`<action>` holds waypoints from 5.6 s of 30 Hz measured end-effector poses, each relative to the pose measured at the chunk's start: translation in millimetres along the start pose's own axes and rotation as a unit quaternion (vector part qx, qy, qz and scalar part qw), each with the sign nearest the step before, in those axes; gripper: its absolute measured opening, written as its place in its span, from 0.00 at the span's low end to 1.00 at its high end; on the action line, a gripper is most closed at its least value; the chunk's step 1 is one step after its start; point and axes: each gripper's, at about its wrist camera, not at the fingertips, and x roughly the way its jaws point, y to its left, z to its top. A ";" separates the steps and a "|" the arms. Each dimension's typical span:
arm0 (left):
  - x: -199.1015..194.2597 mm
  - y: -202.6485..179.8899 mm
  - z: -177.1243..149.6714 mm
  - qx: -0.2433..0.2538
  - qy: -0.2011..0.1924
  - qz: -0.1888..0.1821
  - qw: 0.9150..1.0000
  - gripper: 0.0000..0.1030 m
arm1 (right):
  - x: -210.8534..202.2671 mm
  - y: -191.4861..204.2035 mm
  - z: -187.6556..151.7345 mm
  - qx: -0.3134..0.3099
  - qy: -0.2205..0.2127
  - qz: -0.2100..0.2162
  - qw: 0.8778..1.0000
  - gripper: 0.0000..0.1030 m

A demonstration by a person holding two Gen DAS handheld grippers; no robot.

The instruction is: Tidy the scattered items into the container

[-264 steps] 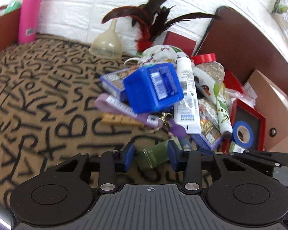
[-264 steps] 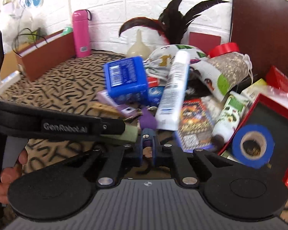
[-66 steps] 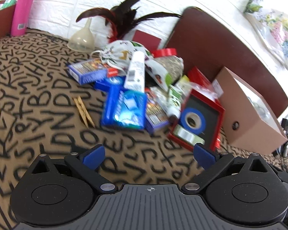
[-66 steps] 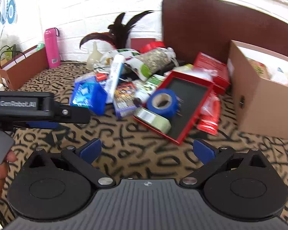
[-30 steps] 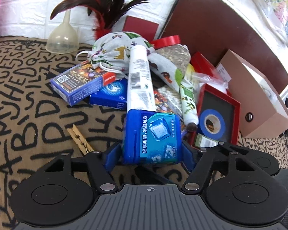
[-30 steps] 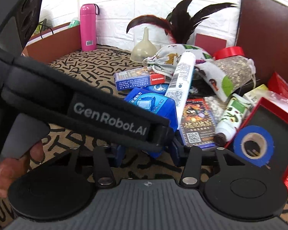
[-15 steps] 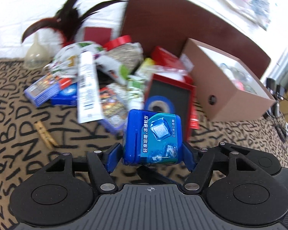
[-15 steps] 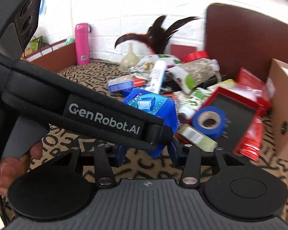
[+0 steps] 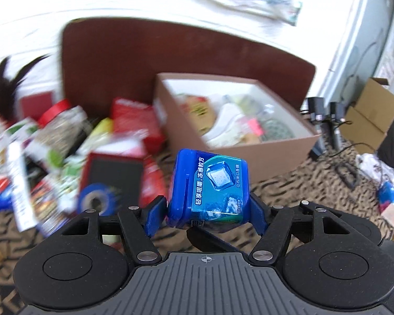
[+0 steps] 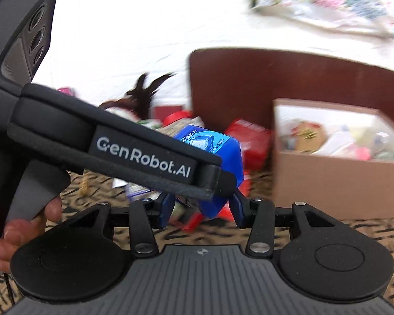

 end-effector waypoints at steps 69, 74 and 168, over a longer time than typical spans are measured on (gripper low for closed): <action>-15.1 34.8 -74.1 -0.153 -0.032 -0.026 0.987 1.00 | -5.3 -13.5 -10.2 -0.038 0.001 -0.040 0.998 0.95; -49.3 79.8 -102.6 -0.182 -0.038 0.015 0.982 1.00 | 12.6 40.1 -22.4 -0.045 0.033 0.011 0.998 0.95; -44.9 252.3 -113.1 -0.196 0.008 0.191 0.962 0.07 | 105.8 125.5 -51.4 -0.057 0.196 0.098 0.974 0.19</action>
